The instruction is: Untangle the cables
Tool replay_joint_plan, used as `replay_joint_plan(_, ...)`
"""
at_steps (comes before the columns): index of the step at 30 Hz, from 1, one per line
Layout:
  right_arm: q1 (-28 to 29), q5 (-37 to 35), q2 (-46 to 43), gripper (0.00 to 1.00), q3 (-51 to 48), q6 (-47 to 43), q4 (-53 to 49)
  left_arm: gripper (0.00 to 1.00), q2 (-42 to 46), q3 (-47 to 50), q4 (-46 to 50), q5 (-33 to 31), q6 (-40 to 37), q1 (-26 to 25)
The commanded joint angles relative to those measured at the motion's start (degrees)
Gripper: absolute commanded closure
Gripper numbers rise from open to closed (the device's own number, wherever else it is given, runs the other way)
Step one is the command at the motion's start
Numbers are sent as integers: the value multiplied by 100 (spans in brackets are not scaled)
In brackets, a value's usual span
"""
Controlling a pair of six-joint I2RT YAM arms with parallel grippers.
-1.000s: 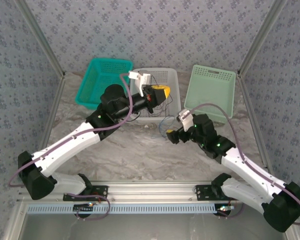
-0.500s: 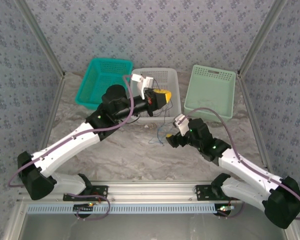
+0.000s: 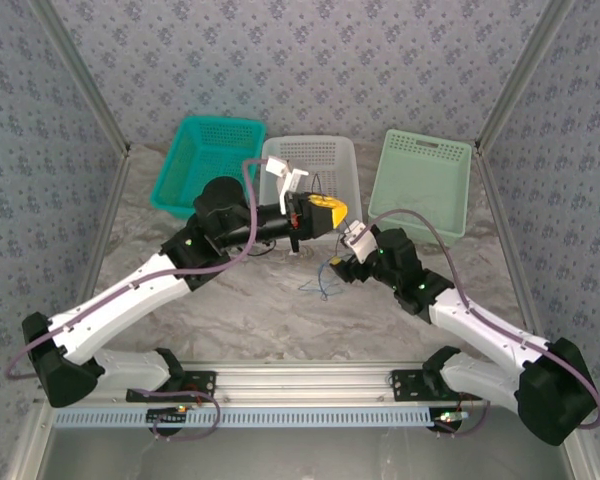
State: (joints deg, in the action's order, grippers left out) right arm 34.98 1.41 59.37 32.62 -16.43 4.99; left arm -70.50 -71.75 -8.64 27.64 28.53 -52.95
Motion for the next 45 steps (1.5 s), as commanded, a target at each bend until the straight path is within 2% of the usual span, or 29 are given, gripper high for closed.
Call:
replay_joint_plan(1,-65,262,-50,15,-10,-340,242,100,234,-175,-27,252,-93,-31)
replay_joint_plan(3,-112,400,-7,18,51,-365,175,100,228,-173,-72,312,-39,-32)
replay_joint_plan(5,-107,626,49,26,95,-294,151,100,216,-162,-149,331,1,-31)
replay_joint_plan(7,-69,771,132,42,121,-244,164,100,214,-156,-197,306,3,-31)
replay_joint_plan(9,5,708,196,67,127,-234,103,100,238,-170,-149,265,-46,-23)
replay_joint_plan(12,41,733,131,90,17,-161,116,100,306,-159,-93,203,-102,51)
replay_joint_plan(14,69,578,78,100,-10,-35,45,100,348,-130,-99,143,-98,134)
replay_joint_plan(16,70,193,42,100,37,264,-210,100,377,-148,-66,87,-100,276)
replay_joint_plan(22,69,-382,-32,100,513,1639,-1886,100,249,-648,176,34,-102,1058)
replay_joint_plan(26,66,-661,-189,100,423,2445,-2364,100,-185,-1528,369,273,-58,1614)
replay_joint_plan(31,44,-707,-378,100,316,2925,-2665,100,-1135,-2947,617,707,108,2094)
replay_joint_plan(39,126,-794,-782,100,-260,3545,-2790,100,-3174,-6238,2169,875,-204,2418)
replay_joint_plan(45,131,-868,-1226,100,-559,3795,-2972,99,-5130,-9644,3187,958,70,2529)
